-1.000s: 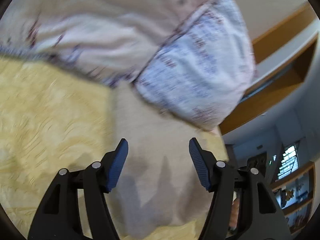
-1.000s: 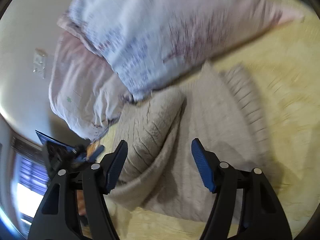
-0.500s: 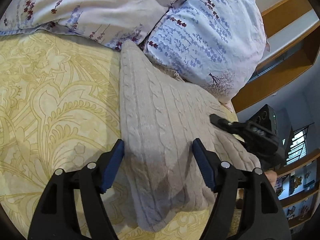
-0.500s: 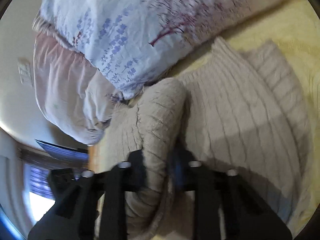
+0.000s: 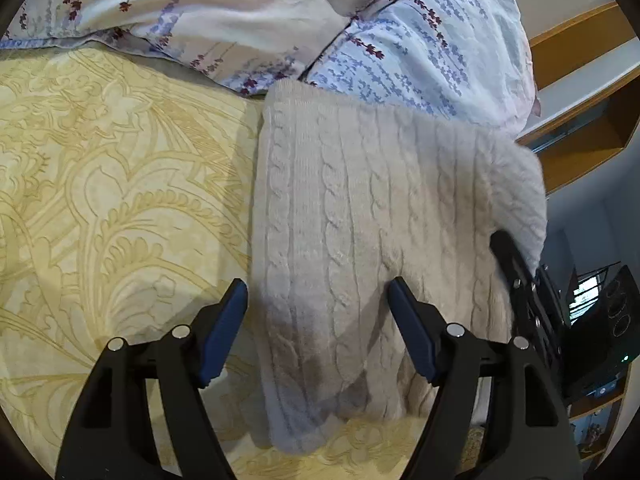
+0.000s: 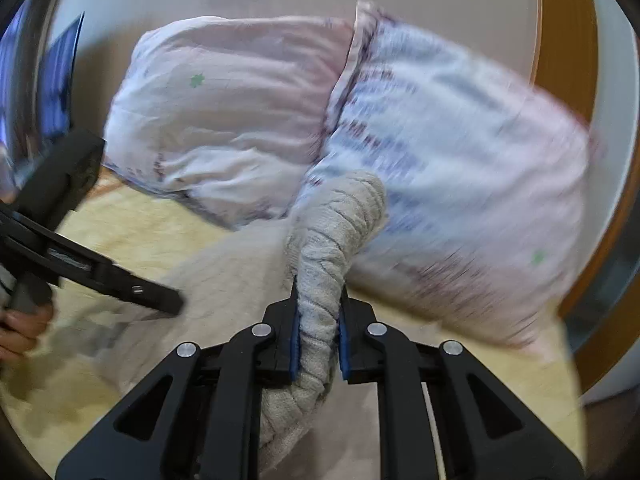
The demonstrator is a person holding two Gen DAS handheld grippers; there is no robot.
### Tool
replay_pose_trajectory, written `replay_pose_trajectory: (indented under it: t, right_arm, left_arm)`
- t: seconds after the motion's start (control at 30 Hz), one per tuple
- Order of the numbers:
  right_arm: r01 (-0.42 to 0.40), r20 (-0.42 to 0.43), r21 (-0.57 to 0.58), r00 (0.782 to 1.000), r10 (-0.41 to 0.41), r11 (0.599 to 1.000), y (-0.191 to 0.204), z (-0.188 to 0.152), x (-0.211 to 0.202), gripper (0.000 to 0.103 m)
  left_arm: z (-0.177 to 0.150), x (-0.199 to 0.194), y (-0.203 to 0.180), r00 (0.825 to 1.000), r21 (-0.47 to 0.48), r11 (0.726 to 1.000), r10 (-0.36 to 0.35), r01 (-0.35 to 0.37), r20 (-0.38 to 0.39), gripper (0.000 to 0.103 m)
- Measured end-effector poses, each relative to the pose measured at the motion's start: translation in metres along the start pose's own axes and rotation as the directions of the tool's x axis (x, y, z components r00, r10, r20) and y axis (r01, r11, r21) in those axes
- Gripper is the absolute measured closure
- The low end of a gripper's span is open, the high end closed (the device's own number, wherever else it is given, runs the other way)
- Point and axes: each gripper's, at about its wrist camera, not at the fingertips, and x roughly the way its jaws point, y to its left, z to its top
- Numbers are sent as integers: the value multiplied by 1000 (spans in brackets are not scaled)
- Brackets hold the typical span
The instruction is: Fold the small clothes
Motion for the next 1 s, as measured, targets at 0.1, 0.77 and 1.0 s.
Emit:
replay_pose_trajectory:
  t: [0.1, 0.77, 1.0]
  right_arm:
    - [43, 2, 28, 999, -43, 999, -21, 1, 1, 89]
    - [85, -253, 434, 967, 31, 897, -126, -82, 29, 85]
    - [59, -170, 651, 983, 69, 757, -162, -97, -22, 47]
  left_arm:
    - [-3, -2, -9, 1000, 23, 1000, -16, 16, -9, 29]
    - [-28, 29, -40, 990, 117, 991, -54, 70, -134, 30]
    - [-35, 16, -29, 988, 88, 992, -78, 90, -130, 30]
